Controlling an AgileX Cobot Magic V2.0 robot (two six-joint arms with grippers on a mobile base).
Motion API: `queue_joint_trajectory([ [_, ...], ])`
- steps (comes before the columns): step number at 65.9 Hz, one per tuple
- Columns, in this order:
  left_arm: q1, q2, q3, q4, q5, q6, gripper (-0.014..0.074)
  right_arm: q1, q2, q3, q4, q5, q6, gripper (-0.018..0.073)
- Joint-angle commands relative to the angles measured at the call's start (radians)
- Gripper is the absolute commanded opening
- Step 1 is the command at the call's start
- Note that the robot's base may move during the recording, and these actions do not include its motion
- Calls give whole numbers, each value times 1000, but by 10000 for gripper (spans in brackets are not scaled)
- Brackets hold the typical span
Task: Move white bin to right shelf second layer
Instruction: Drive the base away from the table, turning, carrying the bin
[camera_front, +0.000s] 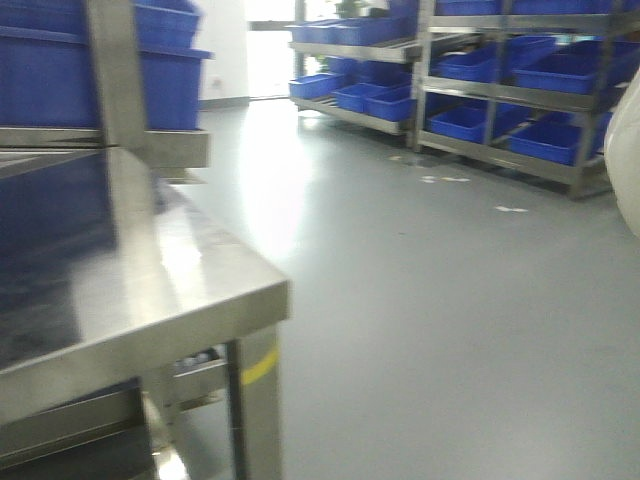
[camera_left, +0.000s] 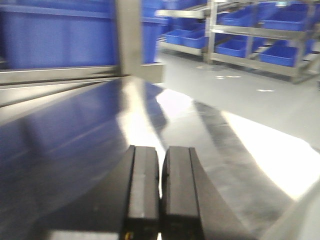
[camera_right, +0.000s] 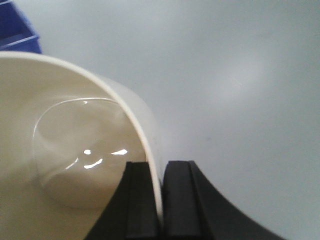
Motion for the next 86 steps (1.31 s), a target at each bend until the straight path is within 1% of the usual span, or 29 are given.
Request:
queue_joint_trajectory([
  [1, -4, -15, 37, 0, -87, -5, 85, -5, -4, -32, 13, -82, 5, 48],
  [86, -4, -15, 37, 0, -87, -5, 85, -5, -4, -32, 13, -80, 5, 48],
])
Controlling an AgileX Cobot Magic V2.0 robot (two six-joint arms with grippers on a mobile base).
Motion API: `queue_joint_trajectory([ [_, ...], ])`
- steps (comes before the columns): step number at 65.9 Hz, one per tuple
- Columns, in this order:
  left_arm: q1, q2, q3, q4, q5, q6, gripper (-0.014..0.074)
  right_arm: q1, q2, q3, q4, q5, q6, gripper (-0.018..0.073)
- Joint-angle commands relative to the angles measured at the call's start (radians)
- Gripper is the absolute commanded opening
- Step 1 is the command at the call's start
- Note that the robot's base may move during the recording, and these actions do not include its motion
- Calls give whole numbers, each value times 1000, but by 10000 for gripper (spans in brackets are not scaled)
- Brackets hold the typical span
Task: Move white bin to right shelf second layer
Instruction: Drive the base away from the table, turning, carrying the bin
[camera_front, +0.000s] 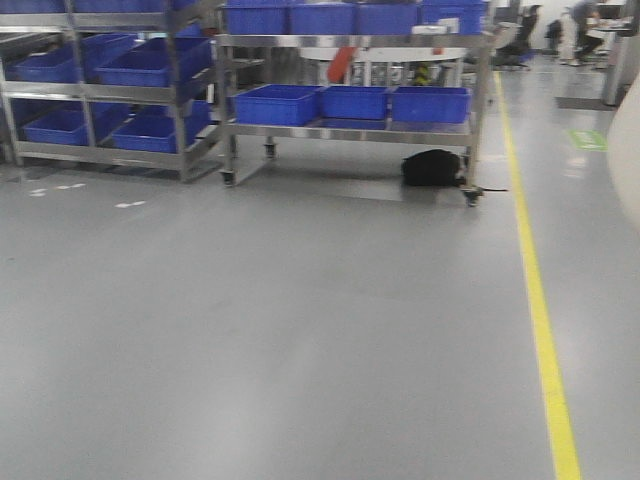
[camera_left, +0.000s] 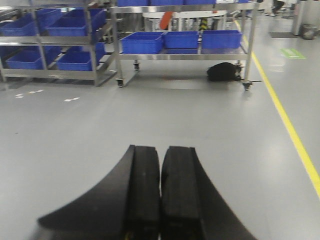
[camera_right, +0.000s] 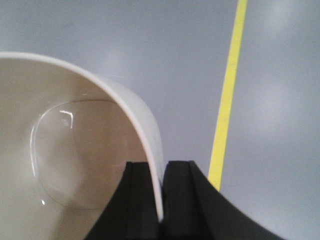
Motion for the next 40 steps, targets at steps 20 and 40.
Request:
queue_joint_trajectory([
  [20, -4, -15, 37, 0, -87, -5, 85, -5, -4, -32, 13, -82, 5, 48],
  [40, -4, -15, 37, 0, -87, -5, 85, -5, -4, -32, 13, -82, 5, 48],
])
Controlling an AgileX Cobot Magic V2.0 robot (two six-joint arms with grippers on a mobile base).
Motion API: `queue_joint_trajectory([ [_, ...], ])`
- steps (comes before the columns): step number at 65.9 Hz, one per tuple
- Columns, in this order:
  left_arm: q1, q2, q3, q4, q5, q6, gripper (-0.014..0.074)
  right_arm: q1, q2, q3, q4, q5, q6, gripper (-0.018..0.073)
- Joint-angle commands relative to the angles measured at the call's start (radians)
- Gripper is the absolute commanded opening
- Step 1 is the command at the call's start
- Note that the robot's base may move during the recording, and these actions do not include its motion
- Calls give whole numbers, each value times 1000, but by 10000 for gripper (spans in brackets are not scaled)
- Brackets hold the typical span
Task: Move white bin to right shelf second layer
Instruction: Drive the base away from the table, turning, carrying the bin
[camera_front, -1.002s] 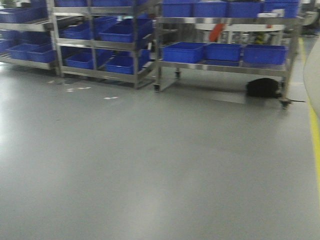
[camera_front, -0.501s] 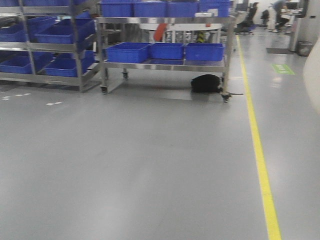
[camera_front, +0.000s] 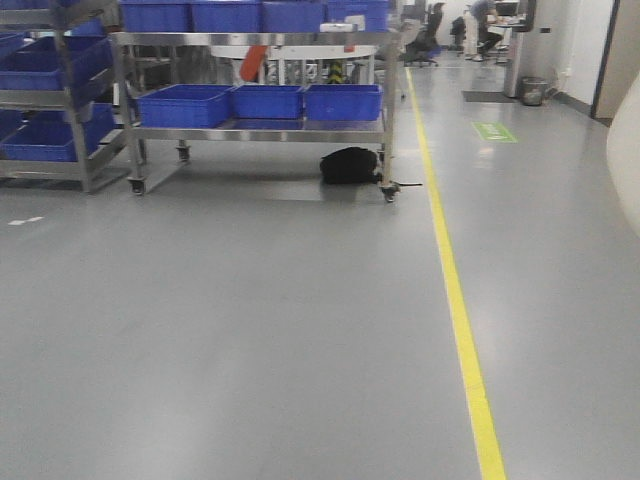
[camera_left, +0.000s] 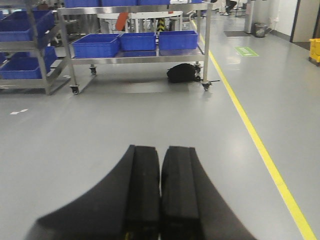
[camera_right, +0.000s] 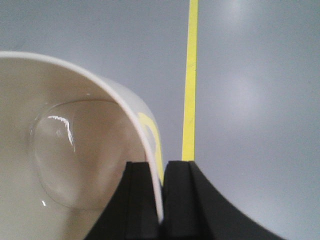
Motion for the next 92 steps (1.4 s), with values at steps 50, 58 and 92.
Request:
queue_joint_trajectory([
  [50, -4, -15, 37, 0, -87, -5, 85, -5, -2, -32, 13, -82, 5, 48],
  [58, -4, -15, 37, 0, -87, -5, 85, -5, -2, -32, 13, -82, 5, 48],
  [92, -4, -15, 37, 0, -87, -5, 85, -5, -2, -32, 13, -79, 5, 48],
])
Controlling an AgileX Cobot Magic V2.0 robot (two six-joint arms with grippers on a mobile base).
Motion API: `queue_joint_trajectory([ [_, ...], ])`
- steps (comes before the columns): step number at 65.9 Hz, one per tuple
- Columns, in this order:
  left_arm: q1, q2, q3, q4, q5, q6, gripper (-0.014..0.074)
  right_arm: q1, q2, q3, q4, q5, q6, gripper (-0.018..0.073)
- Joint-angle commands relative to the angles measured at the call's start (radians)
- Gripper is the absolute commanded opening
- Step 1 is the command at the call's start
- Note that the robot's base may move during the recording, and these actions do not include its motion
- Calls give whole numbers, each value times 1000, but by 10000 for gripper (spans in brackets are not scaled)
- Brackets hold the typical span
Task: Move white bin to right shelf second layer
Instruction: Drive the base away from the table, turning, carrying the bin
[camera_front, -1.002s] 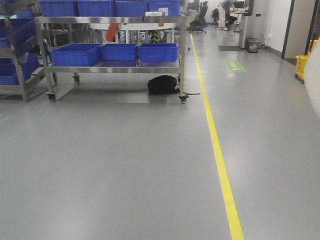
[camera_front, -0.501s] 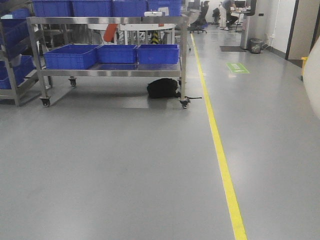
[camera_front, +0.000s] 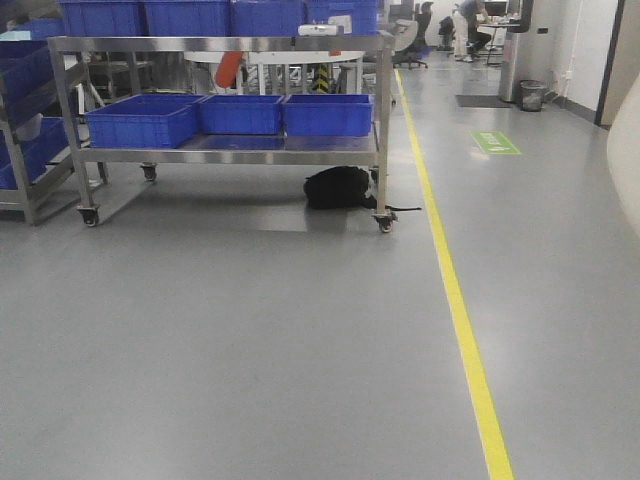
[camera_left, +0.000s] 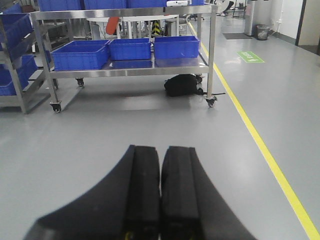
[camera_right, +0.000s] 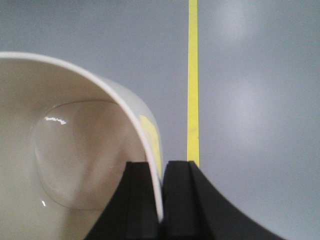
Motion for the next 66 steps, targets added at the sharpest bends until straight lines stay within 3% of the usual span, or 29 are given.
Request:
queue_joint_trajectory([
  [1, -4, -15, 37, 0, -87, -5, 85, -5, -2, -32, 13, -79, 5, 48],
  [66, -4, -15, 37, 0, -87, -5, 85, -5, -2, -32, 13, -78, 5, 48],
])
